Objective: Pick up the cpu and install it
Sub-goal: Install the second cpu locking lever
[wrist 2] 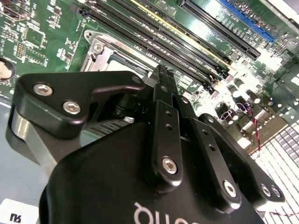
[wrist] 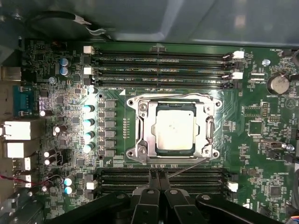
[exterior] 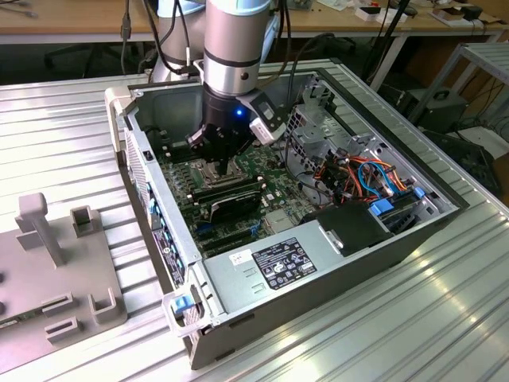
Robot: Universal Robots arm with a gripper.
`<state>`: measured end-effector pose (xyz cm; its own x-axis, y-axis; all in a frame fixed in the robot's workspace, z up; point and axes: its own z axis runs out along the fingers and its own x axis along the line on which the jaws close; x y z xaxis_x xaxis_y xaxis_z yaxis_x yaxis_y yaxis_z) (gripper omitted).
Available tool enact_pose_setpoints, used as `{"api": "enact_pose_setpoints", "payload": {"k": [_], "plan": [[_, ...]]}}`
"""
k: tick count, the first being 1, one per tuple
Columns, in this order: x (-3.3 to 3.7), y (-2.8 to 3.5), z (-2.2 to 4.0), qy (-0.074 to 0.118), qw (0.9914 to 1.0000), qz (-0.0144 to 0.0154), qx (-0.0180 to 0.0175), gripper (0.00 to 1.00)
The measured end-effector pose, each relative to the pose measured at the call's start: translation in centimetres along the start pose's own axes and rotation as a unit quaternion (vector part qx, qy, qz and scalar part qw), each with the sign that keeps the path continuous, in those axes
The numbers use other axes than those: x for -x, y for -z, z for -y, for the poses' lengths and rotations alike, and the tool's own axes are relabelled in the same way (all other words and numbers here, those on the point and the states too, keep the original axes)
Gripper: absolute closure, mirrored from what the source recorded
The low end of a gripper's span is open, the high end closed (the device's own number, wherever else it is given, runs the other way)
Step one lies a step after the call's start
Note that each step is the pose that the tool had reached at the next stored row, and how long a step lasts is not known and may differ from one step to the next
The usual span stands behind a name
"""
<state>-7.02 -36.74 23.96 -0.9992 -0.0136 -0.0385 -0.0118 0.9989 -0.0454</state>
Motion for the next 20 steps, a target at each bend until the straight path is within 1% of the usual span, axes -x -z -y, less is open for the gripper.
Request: {"api": "enact_pose_setpoints", "payload": {"k": [2,7,9,10,13,18,20], "plan": [[-0.18,-0.64,-0.14,0.0,1.0,0.0,0.0,0.89],[-0.54,-1.58,-0.27,0.0,1.0,0.0001,0.0001,0.89],[-0.77,-1.87,-0.34,0.0,1.0,0.0001,0.0001,0.89],[-1.01,-2.14,-0.41,0.0,1.0,0.0,0.0,0.89],[-1.27,-2.37,-0.44,0.0,1.0,0.0,0.0,0.89],[-1.4,-2.48,-0.44,0.0,1.0,0.0001,0.0001,0.89],[-1.59,-2.59,-0.45,0.0,1.0,0.0006,0.0007,0.89]]}}
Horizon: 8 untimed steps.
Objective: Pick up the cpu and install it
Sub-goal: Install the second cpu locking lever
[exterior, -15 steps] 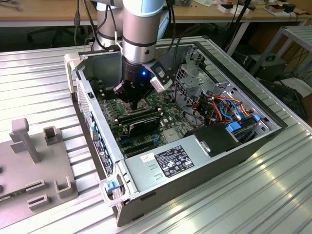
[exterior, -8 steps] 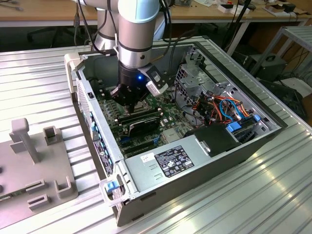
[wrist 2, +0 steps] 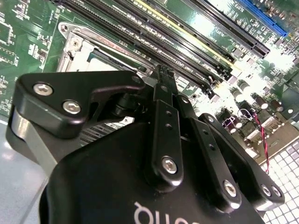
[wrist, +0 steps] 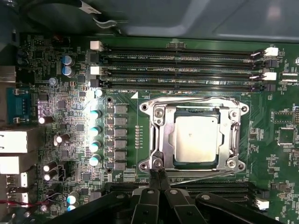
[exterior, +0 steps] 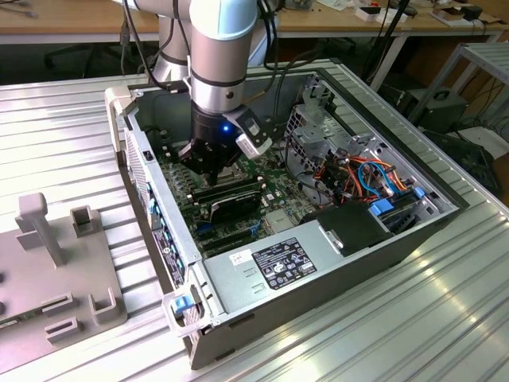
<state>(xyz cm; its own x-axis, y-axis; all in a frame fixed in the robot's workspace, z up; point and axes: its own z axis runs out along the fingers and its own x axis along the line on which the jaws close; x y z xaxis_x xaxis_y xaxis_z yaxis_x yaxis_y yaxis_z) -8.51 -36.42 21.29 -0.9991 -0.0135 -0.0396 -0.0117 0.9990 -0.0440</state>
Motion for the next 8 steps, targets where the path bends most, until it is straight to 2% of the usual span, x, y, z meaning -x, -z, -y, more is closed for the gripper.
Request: {"api": "enact_pose_setpoints", "payload": {"k": [6,8], "plan": [[-0.14,-0.1,-0.01,0.0,1.0,0.0008,0.0008,0.89],[-0.17,-0.21,-0.01,0.0,1.0,0.0016,0.0022,0.89]]}}
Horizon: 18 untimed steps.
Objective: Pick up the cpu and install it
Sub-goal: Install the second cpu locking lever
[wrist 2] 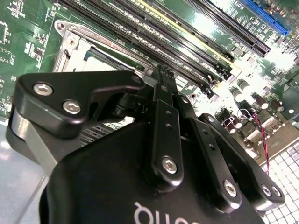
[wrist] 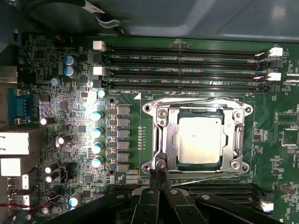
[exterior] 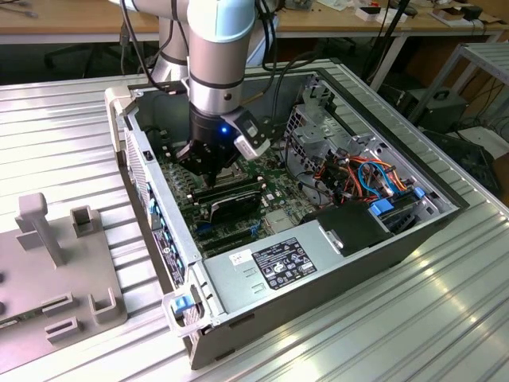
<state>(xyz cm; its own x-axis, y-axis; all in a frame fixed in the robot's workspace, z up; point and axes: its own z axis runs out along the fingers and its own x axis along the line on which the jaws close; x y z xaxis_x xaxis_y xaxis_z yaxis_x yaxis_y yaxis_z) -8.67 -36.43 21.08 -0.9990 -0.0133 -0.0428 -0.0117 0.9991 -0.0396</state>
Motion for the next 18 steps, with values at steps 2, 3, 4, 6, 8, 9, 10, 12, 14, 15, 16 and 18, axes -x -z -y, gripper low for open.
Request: {"api": "enact_pose_setpoints", "payload": {"k": [2,3,4,6,8,9,10,12,14,15,16,18], "plan": [[-0.04,-0.09,-0.01,0.0,1.0,0.0007,0.0024,0.89],[-0.05,-0.13,-0.03,0.0,0.99999,0.001,0.0036,0.89],[-0.06,-0.17,-0.04,0.0,0.99999,0.0014,0.005,0.89],[-0.1,-0.22,-0.09,0.0,0.99996,0.0021,0.0081,0.89],[-0.15,-0.28,-0.18,-0.001,0.99992,0.0033,0.0122,0.89],[-0.18,-0.29,-0.2,-0.001,0.9999,0.0036,0.0136,0.89],[-0.23,-0.31,-0.21,-0.001,0.99988,0.0041,0.0149,0.89],[-0.53,-0.39,-0.23,-0.001,0.99982,0.0067,0.0179,0.89],[-0.73,-0.45,-0.24,-0.001,0.99978,0.0085,0.0189,0.89],[-0.87,-0.47,-0.24,-0.001,0.99976,0.0098,0.0197,0.89],[-0.94,-0.49,-0.24,-0.001,0.99974,0.0104,0.0202,0.89],[-1.0,-0.49,-0.25,-0.001,0.99973,0.0111,0.0206,0.89]]}}
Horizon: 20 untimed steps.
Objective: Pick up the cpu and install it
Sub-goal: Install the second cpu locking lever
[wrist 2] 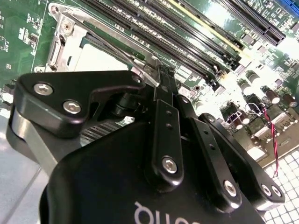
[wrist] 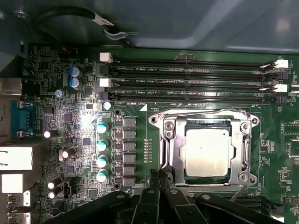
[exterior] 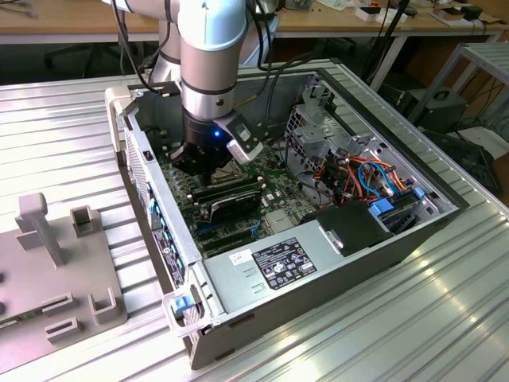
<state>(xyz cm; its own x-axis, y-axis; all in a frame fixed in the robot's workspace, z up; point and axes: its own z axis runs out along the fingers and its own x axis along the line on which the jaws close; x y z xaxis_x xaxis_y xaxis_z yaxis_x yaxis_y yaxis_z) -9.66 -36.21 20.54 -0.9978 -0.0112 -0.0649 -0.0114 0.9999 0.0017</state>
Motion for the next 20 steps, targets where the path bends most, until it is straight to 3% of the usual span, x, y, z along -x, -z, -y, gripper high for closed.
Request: {"api": "enact_pose_setpoints", "payload": {"k": [5,12,17,20], "plan": [[0.01,0.27,-0.04,0.0,1.0,0.0,0.0001,0.89],[0.17,2.71,-0.05,-0.001,1.0,0.0001,0.0001,0.89],[0.24,3.9,-0.05,-0.001,1.0,0.0001,0.0001,0.89],[0.26,4.05,-0.06,-0.001,1.0,0.0002,0.0002,0.89]]}}
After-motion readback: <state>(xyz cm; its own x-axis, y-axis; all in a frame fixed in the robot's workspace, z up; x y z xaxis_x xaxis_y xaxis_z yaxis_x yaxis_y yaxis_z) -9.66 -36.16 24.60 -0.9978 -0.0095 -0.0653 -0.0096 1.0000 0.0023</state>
